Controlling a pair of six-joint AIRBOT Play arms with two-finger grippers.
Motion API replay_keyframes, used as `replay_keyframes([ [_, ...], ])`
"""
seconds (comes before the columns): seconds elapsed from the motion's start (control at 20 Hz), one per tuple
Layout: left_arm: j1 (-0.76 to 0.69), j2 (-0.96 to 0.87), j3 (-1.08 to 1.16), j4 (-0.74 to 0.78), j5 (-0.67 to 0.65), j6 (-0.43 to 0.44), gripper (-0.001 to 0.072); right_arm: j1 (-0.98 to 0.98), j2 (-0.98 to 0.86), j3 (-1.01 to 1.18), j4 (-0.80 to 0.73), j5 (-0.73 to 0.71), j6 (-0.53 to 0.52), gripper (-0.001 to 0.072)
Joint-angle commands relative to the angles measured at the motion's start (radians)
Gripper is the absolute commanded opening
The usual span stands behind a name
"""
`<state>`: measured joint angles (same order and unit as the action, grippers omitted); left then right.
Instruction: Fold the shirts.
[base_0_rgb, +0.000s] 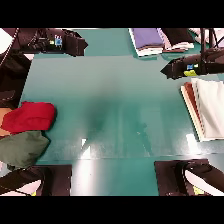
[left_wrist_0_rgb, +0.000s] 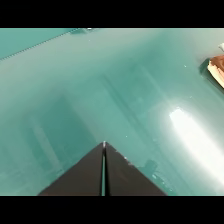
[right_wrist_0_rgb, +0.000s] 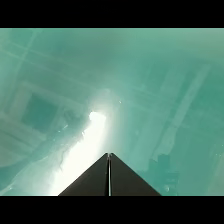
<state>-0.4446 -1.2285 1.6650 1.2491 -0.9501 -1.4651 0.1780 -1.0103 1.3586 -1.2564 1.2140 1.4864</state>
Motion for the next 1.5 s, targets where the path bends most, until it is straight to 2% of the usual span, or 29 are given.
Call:
replay_keyframes([
  [0.0,0.0,0.001,0.0,0.0,0.0,0.0,0.0026,0.001,0.0,0.0,0.001,0.001,0.0,0.0016],
  [0.55,0.0,0.001,0.0,-0.001,0.0,-0.001,0.0026,0.001,0.0,0.0,0.001,0.001,0.0,0.0017],
  [0.7,0.007,0.005,0.001,-0.012,0.048,0.0,0.0026,0.001,0.0,0.0,0.0,0.001,0.0,0.0016],
  [0.9,0.168,0.076,-0.057,0.08,-0.221,0.0,0.0026,0.001,0.001,0.0,0.0,0.002,0.0,0.0017],
  [1.1,0.403,0.204,-0.367,0.175,-0.302,0.0,0.0028,0.001,0.0,0.0,0.0,0.001,0.0,0.0016],
  [1.15,0.448,0.215,-0.447,0.202,-0.31,0.002,0.0112,0.001,0.0,0.0,0.0,0.001,0.0,0.0016],
  [1.2,0.491,0.217,-0.531,0.237,-0.306,-0.001,0.0494,0.001,0.0,0.0,0.0,0.0,0.0,0.0016],
  [1.25,0.526,0.215,-0.606,0.264,-0.28,-0.01,0.0683,0.001,0.0,0.0,0.0,0.0,0.0,0.0016],
  [1.45,0.617,0.207,-0.844,0.325,-0.06,-0.021,0.0672,0.001,0.0,0.0,0.0,0.0,0.0,0.0016],
])
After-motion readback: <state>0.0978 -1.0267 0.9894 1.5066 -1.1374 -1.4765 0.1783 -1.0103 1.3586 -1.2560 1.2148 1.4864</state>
